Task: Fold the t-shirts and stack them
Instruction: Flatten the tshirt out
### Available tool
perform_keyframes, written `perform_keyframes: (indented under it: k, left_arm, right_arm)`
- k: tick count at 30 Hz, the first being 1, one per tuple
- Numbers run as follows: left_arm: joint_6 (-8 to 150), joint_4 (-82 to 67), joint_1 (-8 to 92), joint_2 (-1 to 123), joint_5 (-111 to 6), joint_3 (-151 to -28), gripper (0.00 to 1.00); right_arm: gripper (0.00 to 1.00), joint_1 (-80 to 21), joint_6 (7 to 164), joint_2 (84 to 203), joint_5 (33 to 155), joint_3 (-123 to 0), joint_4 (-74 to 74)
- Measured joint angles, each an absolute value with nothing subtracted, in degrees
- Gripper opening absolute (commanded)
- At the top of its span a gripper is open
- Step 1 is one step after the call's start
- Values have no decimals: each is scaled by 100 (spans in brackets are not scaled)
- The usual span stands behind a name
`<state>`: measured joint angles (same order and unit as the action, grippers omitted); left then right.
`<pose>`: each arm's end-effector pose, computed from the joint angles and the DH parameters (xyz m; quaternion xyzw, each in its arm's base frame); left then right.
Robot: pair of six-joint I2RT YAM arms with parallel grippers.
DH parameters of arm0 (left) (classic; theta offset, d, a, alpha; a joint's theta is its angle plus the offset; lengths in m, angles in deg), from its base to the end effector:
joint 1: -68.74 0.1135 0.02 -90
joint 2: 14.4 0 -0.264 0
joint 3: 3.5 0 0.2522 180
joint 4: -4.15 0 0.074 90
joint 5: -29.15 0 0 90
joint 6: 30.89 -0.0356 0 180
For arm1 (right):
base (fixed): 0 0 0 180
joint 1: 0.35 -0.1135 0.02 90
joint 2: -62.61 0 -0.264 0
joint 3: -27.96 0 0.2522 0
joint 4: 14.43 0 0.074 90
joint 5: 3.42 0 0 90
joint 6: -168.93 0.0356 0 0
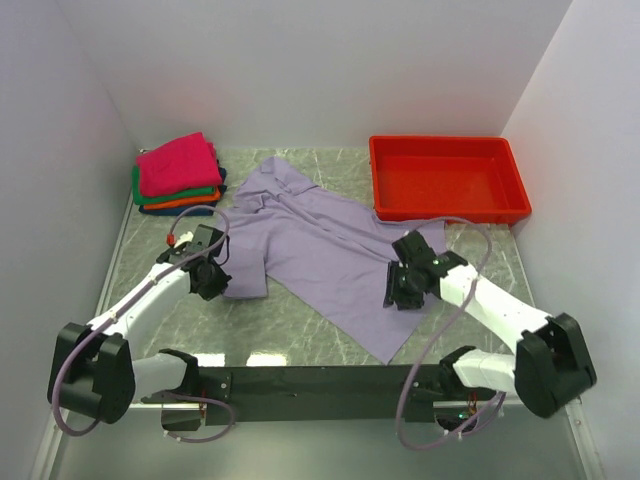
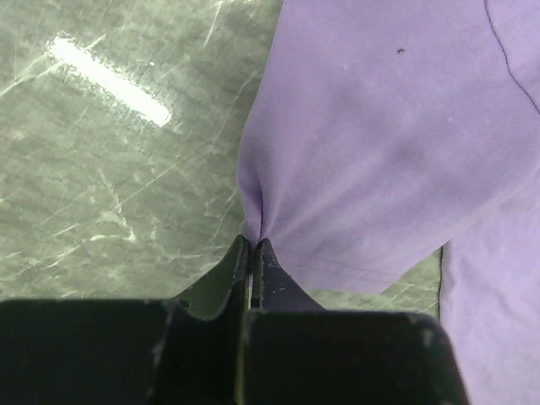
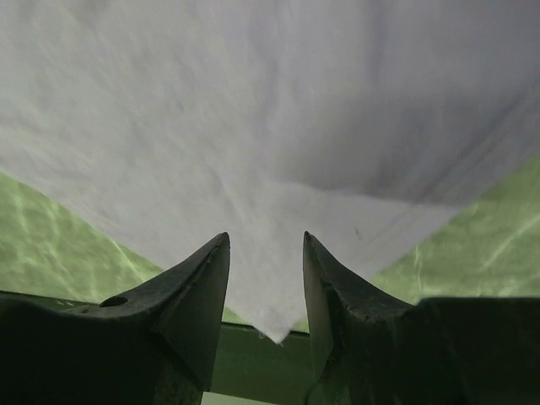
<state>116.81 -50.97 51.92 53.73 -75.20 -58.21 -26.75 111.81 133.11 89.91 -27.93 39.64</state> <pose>0.2004 -0.0514 0.1990 -0.3622 0.9053 -0.0142 0.2213 0.1923 0.0978 0.1967 0.0502 0.9811 0.1163 0.1466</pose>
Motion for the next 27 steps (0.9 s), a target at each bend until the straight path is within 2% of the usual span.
perform_keyframes:
  k: [12, 21, 27]
  left_arm:
    - [11593, -5239, 5225, 5109, -7397, -5775, 1]
    - [11554, -5244, 5227, 4991, -7371, -5775, 1]
    - [11534, -5239, 5227, 4969, -7356, -5775, 1]
  right_arm:
    - [48, -3831, 12346, 11797, 8827, -1538, 4434]
    - [49, -4587, 12798, 12363, 8722, -1530, 4478]
    - [50, -5090, 13120, 12245, 8701, -1530, 4517]
